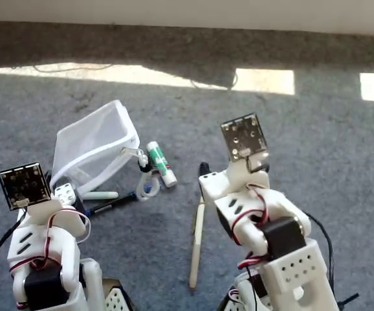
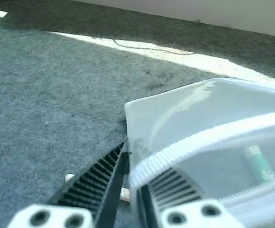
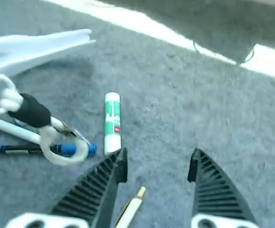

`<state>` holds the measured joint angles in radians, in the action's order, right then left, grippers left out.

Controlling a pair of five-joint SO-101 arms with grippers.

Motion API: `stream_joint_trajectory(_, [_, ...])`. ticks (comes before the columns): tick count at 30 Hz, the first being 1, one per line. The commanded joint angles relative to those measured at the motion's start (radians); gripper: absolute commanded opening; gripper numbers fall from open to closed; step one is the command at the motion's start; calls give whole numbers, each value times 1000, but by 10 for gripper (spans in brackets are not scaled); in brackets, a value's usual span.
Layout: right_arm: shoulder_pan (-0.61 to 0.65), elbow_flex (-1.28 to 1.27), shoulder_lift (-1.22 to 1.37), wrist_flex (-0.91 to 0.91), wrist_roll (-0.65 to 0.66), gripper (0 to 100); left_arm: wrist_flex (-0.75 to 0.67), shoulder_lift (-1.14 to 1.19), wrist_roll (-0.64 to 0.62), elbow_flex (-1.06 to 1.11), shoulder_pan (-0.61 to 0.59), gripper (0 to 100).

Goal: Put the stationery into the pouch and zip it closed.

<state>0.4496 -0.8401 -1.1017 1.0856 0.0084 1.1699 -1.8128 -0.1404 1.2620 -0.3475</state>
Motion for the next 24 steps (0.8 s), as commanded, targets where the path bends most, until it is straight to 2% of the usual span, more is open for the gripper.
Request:
stream_joint_trajectory(1, [-10,120,139,84,-48,198,-15,-10,-9,-54,-8,7])
stream_joint_trajectory(4, [-10,209,245,171,-207,198,-15,-10,-9,-51,-8,7])
stream_joint_trajectory(8, [-8,317,369,280,-282,198,-14,-10,-9,-50,-8,7])
stream_joint_trajectory(14, [-4,354,570,199,-292,198,-14,-10,-9,-50,-8,7])
stream_joint_trajectory(24, [15,351,760,200,-296,198,-14,-10,-9,-48,-8,7])
